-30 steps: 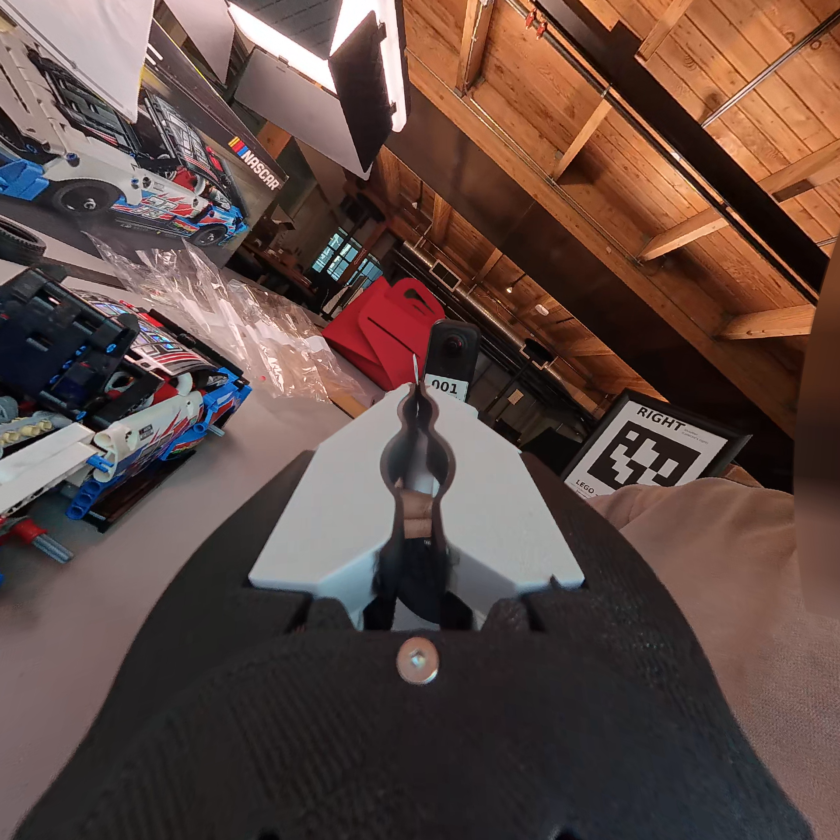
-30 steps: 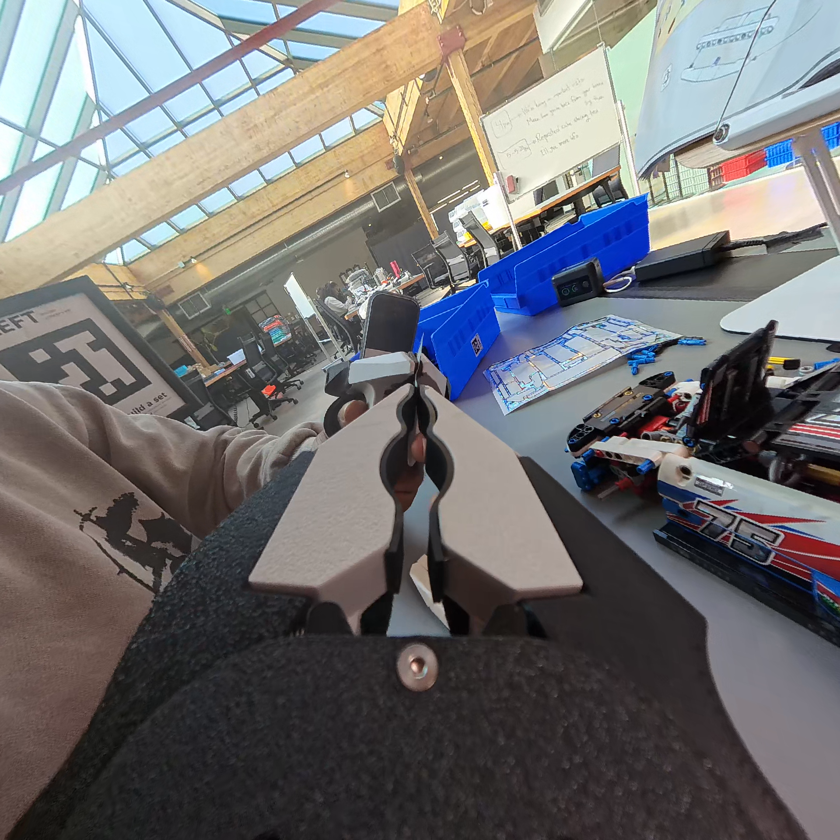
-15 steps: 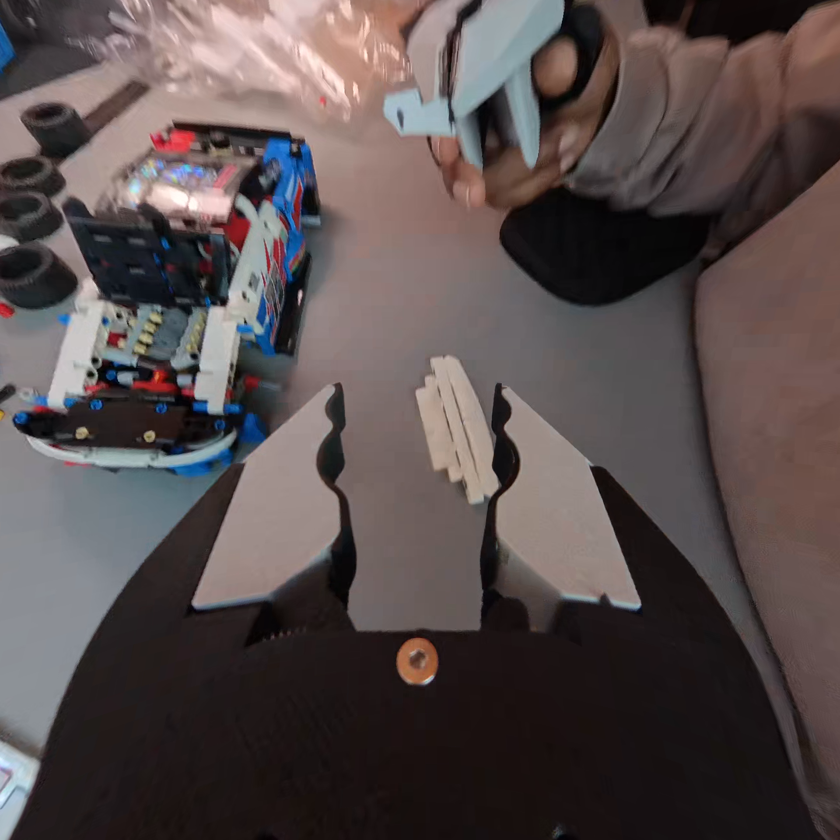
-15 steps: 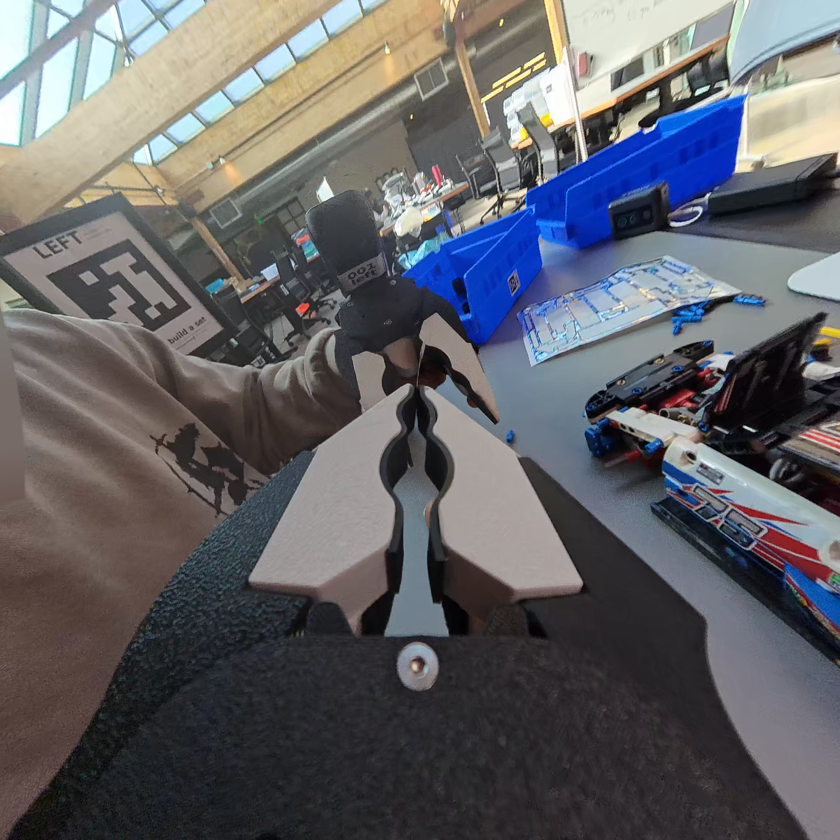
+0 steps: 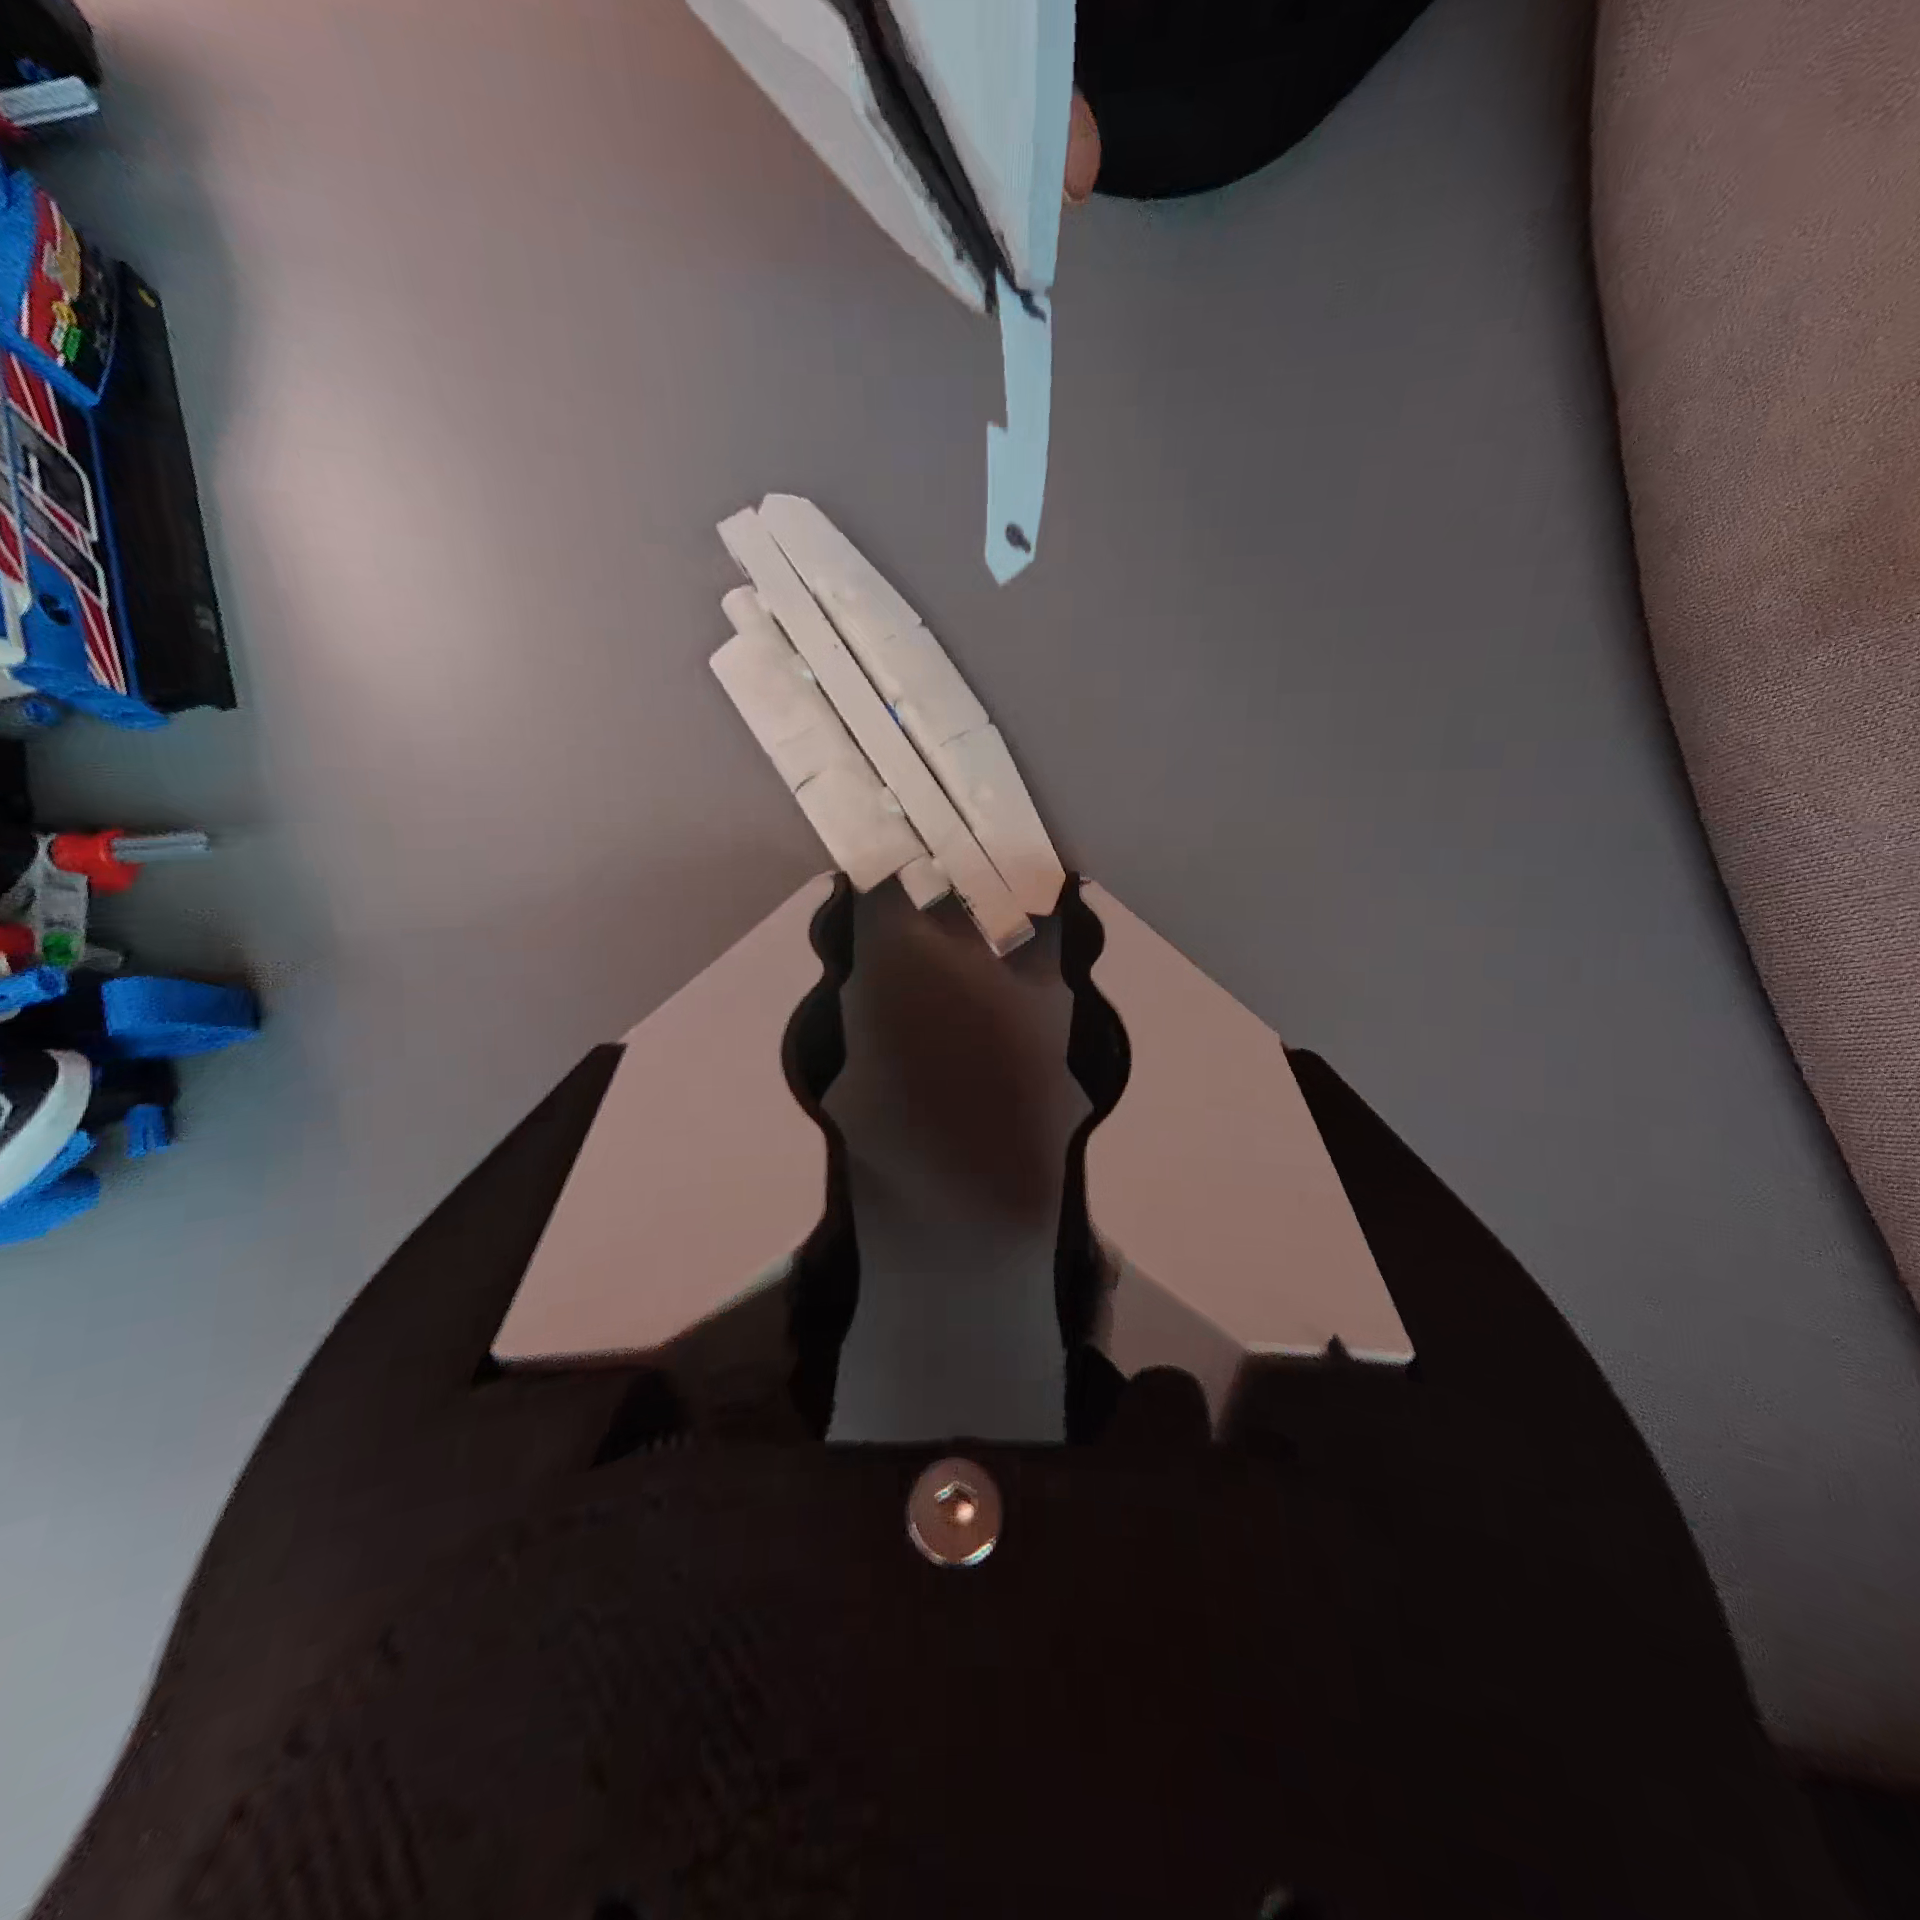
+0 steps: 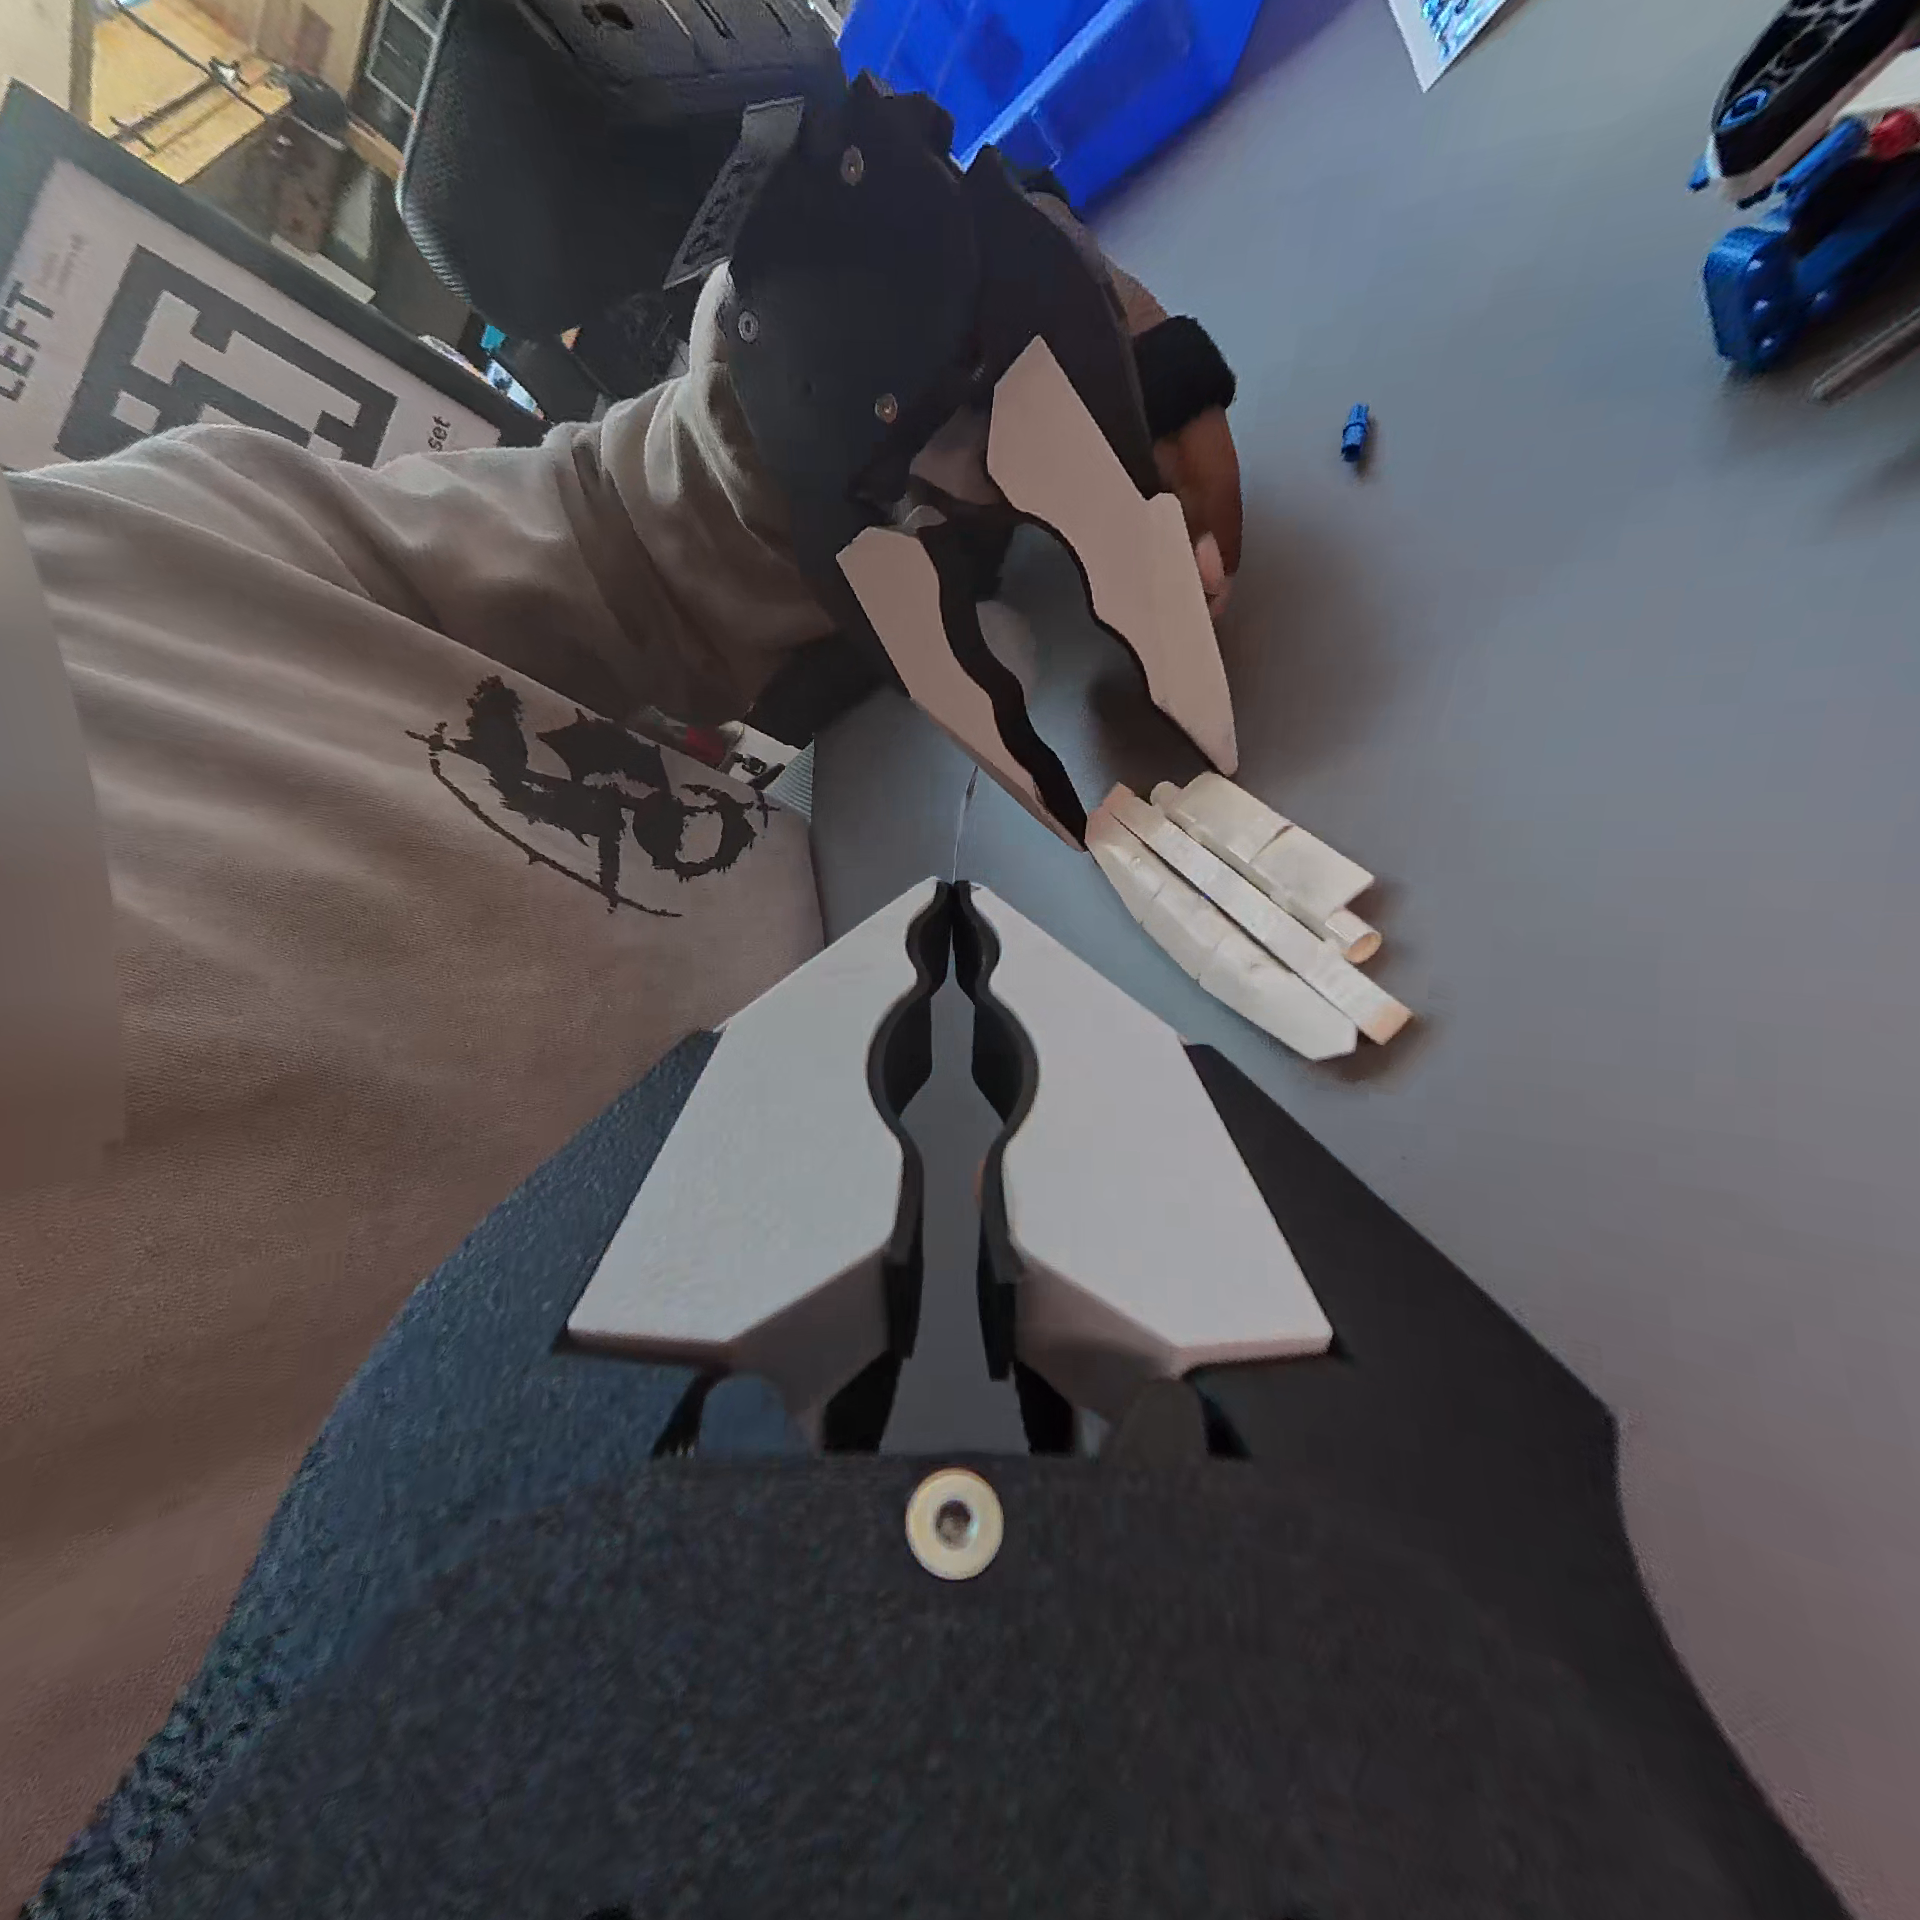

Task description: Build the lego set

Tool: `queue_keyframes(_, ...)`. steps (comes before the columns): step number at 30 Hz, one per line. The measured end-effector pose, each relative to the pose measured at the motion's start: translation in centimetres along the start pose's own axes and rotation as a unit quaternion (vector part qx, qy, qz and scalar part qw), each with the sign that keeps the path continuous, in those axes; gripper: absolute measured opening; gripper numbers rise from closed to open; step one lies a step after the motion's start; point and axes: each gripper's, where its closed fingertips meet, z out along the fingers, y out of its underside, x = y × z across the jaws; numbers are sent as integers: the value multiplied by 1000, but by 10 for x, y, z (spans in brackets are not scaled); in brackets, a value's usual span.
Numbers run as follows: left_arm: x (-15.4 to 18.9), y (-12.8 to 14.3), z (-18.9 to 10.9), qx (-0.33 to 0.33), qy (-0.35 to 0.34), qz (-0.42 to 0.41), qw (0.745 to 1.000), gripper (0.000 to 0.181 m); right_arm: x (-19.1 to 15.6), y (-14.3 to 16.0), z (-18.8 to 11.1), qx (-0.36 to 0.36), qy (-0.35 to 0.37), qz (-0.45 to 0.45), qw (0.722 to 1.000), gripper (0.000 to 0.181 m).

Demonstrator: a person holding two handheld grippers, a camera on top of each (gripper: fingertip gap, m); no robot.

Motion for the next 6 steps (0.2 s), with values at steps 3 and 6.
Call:
queue_keyframes(3,1,-7,6,4,21,26,999,32,1,9,6,-25,1,24,999,0)
queue_keyframes(6,1,-15,12,14,25,47,998,30,4,18,11,-43,5,53,998,0)
